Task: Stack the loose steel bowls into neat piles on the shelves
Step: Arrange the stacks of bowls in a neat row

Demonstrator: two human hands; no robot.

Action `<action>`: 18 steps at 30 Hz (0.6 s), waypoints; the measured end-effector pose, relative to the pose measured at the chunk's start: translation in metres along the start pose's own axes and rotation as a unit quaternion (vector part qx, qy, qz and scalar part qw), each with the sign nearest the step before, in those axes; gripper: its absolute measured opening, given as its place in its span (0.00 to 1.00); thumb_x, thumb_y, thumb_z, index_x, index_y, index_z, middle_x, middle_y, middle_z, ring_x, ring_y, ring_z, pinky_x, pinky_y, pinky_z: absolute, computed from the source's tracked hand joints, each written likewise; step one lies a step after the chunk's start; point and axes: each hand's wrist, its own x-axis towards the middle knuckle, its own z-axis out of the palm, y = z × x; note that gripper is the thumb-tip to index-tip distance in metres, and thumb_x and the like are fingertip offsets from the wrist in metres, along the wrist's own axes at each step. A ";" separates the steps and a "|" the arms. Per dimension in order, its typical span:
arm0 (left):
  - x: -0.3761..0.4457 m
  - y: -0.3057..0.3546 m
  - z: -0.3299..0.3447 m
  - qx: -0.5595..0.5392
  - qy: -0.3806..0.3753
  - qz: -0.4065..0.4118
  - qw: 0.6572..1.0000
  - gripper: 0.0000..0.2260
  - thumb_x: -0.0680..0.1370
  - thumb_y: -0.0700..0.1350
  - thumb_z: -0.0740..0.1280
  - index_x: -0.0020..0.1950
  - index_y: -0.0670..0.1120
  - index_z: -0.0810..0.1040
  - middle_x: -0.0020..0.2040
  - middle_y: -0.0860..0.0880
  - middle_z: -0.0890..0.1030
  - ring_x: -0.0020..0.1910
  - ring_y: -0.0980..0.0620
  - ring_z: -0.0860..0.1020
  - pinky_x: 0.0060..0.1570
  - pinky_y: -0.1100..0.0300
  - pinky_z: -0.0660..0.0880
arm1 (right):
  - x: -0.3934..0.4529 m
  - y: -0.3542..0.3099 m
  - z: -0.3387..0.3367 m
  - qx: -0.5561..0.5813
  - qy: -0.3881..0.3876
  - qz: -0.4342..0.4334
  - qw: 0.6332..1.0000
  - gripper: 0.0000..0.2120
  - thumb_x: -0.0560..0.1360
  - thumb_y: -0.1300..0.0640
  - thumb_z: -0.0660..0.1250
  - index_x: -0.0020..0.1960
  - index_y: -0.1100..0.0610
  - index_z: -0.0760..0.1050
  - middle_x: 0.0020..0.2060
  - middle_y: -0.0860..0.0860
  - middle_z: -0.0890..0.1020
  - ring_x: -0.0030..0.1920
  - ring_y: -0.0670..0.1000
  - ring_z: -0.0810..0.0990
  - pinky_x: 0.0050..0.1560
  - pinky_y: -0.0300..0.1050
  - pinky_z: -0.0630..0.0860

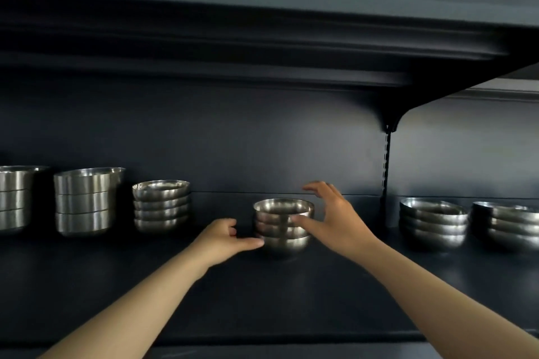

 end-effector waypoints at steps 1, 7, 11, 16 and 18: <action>0.002 0.002 0.006 -0.009 -0.009 0.001 1.000 0.43 0.63 0.55 0.78 0.72 0.45 0.64 0.66 0.48 0.74 0.62 0.52 0.74 0.61 0.62 0.70 | 0.004 0.009 -0.002 0.009 -0.012 0.021 1.000 0.28 0.70 0.45 0.72 0.66 0.46 0.66 0.60 0.41 0.67 0.55 0.41 0.70 0.49 0.29 0.65; 0.018 0.011 0.030 -0.046 -0.075 0.049 0.995 0.20 0.63 0.51 0.78 0.52 0.56 0.78 0.48 0.59 0.84 0.51 0.60 0.81 0.54 0.65 0.75 | 0.024 0.044 0.007 0.048 -0.055 0.055 0.996 0.15 0.65 0.40 0.73 0.47 0.43 0.74 0.53 0.41 0.73 0.54 0.39 0.72 0.46 0.29 0.66; 0.023 0.004 0.039 -0.069 -0.045 0.055 0.995 0.26 0.59 0.57 0.77 0.55 0.58 0.76 0.50 0.61 0.83 0.51 0.65 0.79 0.52 0.68 0.74 | 0.025 0.054 0.016 0.062 -0.041 0.022 0.997 0.12 0.64 0.38 0.71 0.37 0.45 0.75 0.44 0.41 0.78 0.48 0.38 0.76 0.46 0.35 0.69; 0.024 -0.005 0.047 -0.090 -0.035 0.073 0.993 0.29 0.58 0.59 0.77 0.57 0.57 0.75 0.51 0.60 0.83 0.52 0.64 0.80 0.57 0.62 0.75 | 0.019 0.065 0.023 0.085 -0.003 0.007 0.996 0.10 0.65 0.41 0.72 0.37 0.44 0.75 0.46 0.37 0.76 0.50 0.34 0.74 0.46 0.31 0.68; 0.025 -0.005 0.048 -0.092 -0.032 0.078 0.992 0.27 0.60 0.57 0.77 0.57 0.56 0.75 0.51 0.59 0.83 0.51 0.64 0.80 0.56 0.64 0.75 | 0.019 0.067 0.024 0.083 0.002 0.008 0.996 0.10 0.65 0.42 0.73 0.37 0.45 0.75 0.47 0.38 0.76 0.50 0.33 0.73 0.45 0.28 0.68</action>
